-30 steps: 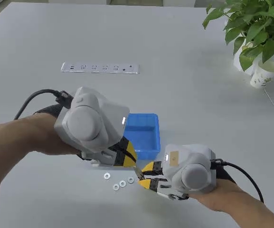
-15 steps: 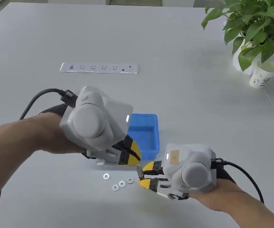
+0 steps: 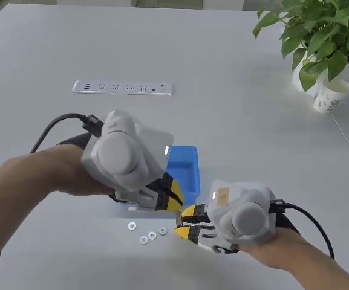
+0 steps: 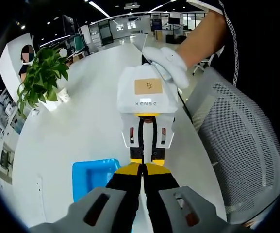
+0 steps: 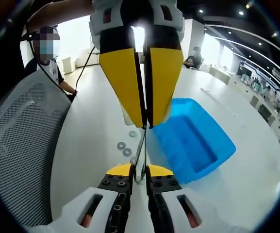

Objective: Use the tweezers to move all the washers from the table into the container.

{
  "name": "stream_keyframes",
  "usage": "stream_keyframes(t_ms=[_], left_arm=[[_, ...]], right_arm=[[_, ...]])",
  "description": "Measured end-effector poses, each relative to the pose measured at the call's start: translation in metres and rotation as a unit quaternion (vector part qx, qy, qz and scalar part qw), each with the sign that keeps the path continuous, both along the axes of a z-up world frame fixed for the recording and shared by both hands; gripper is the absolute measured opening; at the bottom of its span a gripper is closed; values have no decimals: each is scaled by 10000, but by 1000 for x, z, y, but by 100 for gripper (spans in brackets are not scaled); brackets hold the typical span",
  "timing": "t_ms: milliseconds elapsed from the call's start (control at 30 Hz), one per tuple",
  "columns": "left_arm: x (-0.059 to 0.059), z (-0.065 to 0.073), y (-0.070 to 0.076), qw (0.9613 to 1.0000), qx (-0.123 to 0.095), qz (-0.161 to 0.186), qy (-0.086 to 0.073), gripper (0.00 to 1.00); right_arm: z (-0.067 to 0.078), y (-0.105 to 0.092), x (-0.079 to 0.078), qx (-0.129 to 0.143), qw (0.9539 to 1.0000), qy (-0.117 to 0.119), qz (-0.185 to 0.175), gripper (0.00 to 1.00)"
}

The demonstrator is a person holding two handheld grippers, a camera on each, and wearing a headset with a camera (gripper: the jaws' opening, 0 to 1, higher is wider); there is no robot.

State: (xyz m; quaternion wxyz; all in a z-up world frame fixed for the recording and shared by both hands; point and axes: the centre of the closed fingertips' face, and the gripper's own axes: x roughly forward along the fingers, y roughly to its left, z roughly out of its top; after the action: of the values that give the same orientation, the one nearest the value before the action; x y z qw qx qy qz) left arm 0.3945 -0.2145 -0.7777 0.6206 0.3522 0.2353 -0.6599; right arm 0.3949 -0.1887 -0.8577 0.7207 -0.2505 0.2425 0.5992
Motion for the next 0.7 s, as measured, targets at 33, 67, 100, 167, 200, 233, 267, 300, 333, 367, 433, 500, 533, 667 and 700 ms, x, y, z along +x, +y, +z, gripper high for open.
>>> stream_keyframes(t_ms=[33, 67, 100, 167, 200, 233, 267, 300, 333, 367, 433, 500, 533, 667, 700], left_arm=[[0, 0, 0, 10000, -2, -8, -6, 5], [0, 0, -1, 10000, -3, -9, -3, 5], [0, -1, -1, 10000, -20, -13, 11, 5], [0, -1, -2, 10000, -47, -22, 3, 5], [-1, -2, -2, 10000, -63, -23, 31, 6], [-2, -3, -2, 10000, -79, -31, 44, 8], [-2, -3, -2, 9999, -85, -31, 53, 9], [-3, -4, -2, 9999, -87, -35, 59, 10], [-3, -6, -3, 9999, -89, -46, 67, 10], [-4, -7, -3, 9999, -85, -54, 78, 10], [-5, -10, -3, 9999, -86, -65, 101, 10], [-6, -11, -5, 9998, -129, -69, 145, 10], [-6, -12, -5, 9997, -147, -68, 157, 9], [-5, -14, -5, 9997, -166, -89, 177, 6], [-5, -15, -5, 9997, -151, -96, 188, 6]], right_arm=[[0, 0, 0, -4, 10000, 0, -7, 12], [0, 0, 0, -14, 10000, -6, -7, 12], [0, 0, 0, -20, 10000, -6, -7, 12], [0, -1, 0, -22, 10000, -12, -11, 12], [0, -1, 0, -19, 10000, -9, -9, 12], [0, -1, 0, -17, 10000, -8, -10, 12], [0, -1, 0, -16, 10000, -6, -12, 12], [0, -1, 0, -12, 10000, -4, -18, 12], [0, -2, 0, -8, 10000, -1, -21, 12], [0, -2, 0, -8, 10000, -1, -24, 12], [0, -2, -1, -9, 10000, -6, -13, 12], [0, -2, -1, -10, 10000, -3, -10, 12], [0, -2, -1, -9, 10000, -3, -7, 12], [-1, -2, -1, -3, 10000, -1, 2, 12], [-1, -2, -1, -4, 10000, -3, 6, 12]])
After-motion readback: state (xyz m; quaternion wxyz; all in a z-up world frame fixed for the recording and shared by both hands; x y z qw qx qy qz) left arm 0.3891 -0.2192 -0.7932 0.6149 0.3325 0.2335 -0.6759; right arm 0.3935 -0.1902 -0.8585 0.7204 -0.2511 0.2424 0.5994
